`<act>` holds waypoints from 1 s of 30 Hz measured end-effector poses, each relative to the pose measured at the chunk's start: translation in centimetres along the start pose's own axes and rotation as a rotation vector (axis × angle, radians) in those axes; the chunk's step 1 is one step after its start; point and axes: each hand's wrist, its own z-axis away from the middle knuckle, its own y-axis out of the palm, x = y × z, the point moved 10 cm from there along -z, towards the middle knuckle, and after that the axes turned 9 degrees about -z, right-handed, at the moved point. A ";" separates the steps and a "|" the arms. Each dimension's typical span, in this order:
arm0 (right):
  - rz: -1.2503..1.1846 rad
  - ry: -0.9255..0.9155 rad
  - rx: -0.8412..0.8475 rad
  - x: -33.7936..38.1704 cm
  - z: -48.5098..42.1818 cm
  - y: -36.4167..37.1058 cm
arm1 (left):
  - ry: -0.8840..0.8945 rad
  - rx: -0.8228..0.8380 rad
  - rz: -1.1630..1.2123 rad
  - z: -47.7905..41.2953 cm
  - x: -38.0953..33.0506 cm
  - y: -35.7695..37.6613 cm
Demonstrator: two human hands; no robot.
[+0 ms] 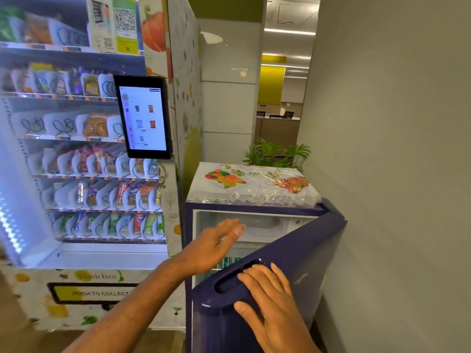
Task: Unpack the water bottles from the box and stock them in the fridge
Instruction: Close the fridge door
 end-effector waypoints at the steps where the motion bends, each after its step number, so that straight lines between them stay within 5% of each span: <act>1: 0.009 0.015 0.008 0.0 -0.7 0.8 | -0.021 -0.070 -0.001 -0.3 1.1 -1.4; 14: 0.129 0.114 0.074 -1.7 -7.6 8.7 | -0.150 -0.488 -0.129 -2.6 11.5 -10.0; 30: 0.326 0.236 0.113 -5.8 -14.9 15.2 | -0.112 -0.413 0.015 -8.5 18.3 -9.0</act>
